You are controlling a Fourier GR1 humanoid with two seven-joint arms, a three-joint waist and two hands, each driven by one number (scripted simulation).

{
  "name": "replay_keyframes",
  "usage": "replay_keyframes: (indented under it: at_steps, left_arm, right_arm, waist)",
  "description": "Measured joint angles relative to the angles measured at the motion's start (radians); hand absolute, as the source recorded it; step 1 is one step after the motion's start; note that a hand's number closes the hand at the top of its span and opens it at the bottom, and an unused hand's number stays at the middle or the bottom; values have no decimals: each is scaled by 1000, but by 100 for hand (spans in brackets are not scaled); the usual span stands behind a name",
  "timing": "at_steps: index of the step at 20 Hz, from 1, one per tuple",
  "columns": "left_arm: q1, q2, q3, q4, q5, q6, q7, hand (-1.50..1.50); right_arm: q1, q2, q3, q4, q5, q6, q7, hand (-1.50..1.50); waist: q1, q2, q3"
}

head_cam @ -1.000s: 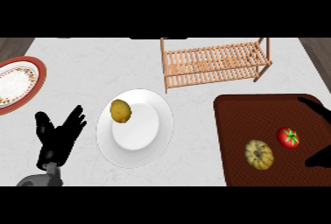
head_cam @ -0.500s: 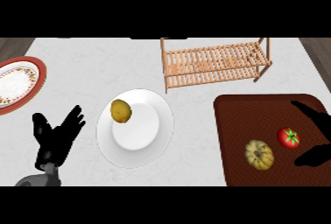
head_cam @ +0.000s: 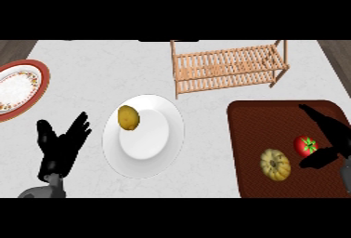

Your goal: Pick the tomato from the tray and place it in the tiered shelf

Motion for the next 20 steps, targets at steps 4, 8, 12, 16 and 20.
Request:
replay_keyframes:
  at_steps: [4,8,12,16,20]
  left_arm:
    - [-3,-2,5,-13,-1,-5,17,0]
    - [-2,-15,3,-21,-10,0,16,0]
    - [-11,-17,3,-7,-12,-2,19,0]
    - [-20,-9,17,18,-8,-14,0,0]
    - [6,-12,17,-4,-9,-16,-6,0]
  right_arm:
    - [-13,14,-18,65,21,-31,-62,-150]
    - [-74,33,-22,163,48,-50,-106,150]
    - [-82,2,62,179,120,-5,-169,150]
    - [-66,16,75,171,129,-14,-226,150]
    - [-47,23,63,159,110,-12,-290,150]
  waist:
    - [0,1,0]
    - [1,0,-1]
    - [5,-2,-8]
    - [0,-9,-16]
    - [-1,-9,-14]
